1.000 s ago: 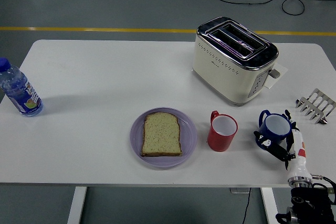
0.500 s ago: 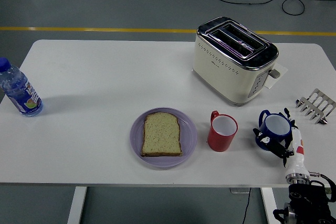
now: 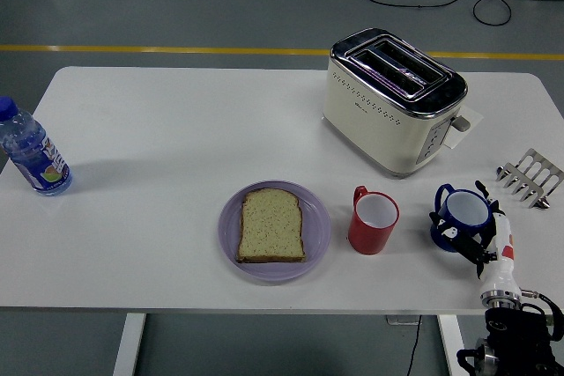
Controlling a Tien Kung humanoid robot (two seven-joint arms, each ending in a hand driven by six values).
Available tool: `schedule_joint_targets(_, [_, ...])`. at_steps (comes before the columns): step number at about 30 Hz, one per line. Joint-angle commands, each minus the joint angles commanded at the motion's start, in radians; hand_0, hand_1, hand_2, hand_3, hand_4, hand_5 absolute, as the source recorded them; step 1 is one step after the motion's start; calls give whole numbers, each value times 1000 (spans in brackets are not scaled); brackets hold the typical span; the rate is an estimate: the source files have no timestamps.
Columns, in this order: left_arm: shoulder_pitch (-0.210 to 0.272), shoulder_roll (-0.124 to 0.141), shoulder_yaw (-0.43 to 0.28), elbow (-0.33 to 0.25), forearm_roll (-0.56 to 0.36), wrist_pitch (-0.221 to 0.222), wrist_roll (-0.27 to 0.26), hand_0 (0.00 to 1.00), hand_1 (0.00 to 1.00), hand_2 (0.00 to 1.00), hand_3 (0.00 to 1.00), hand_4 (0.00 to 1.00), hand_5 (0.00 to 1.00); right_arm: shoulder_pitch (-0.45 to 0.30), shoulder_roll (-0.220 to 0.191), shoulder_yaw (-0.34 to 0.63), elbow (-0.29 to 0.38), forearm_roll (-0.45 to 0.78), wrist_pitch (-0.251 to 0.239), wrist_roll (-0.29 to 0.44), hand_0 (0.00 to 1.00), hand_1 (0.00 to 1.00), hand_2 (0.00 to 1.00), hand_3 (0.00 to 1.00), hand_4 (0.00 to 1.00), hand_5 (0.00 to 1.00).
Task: Pick up the cup,pour liquid into bread,place the cup on the desk
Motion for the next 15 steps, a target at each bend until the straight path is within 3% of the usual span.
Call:
schedule_joint_targets(4, [0,0,-1,0,0,0,0,646,652,649,531,297,772,7,4,-6,-15,11,1,0,691,627,708,801,964,79])
schedule_joint_targets(5, [0,0,-1,0,0,0,0,646,651,648,531,297,772,10,5,-7,-20,13,2,0,653,593,663,737,946,64])
schedule_joint_targets(10, [-1,0,-1,-1,-1,0,0,646,651,648,531,297,772,16,8,-8,-35,27,2,0,653,593,663,737,946,64])
schedule_joint_targets(11, [-1,0,-2,-1,-2,0,0,646,651,649,531,297,772,16,8,-8,-34,29,2,0,601,554,621,663,926,59])
schedule_joint_targets(15, [-2,0,-1,-1,-1,0,0,646,651,649,531,297,772,17,8,-6,-32,37,0,0,601,554,621,663,926,59])
